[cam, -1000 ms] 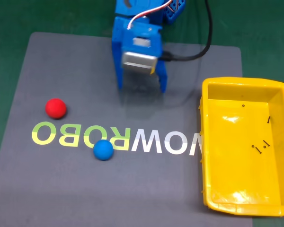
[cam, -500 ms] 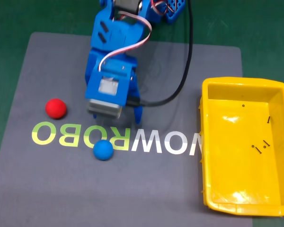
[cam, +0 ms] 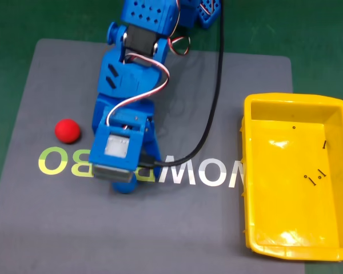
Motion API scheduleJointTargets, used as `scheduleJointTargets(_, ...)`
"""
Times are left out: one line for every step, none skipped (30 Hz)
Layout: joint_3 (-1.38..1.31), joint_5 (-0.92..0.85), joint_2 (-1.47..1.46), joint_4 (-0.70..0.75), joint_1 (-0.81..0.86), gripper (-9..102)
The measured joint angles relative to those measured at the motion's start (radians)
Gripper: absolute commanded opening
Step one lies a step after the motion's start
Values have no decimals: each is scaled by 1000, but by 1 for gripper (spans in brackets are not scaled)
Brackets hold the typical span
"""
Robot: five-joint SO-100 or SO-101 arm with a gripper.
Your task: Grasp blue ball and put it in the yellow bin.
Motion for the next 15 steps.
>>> scheduleJointTargets(-12,2,-11,0,2,37)
scheduleJointTargets(-29,2,-25,0,2,37)
scheduleJointTargets(-43,2,-38,0,2,37)
scheduleJointTargets(-57,2,-51,0,2,37)
scheduleJointTargets(-67,2,-61,0,2,37)
scheduleJointTargets(-75,2,-69,0,2,37)
scheduleJointTargets(-84,2,-80,0,2,37)
scheduleJointTargets(-91,2,-87,0,3,37)
scheduleJointTargets(-94,2,-94,0,5,36)
scheduleJointTargets(-94,2,-98,0,5,35)
scheduleJointTargets(-94,2,-103,0,5,35)
scheduleJointTargets(-94,2,-104,0,5,34)
scheduleJointTargets(-94,2,-106,0,5,34)
scheduleJointTargets(-94,2,-106,0,5,33)
scheduleJointTargets(-95,2,-110,0,5,32)
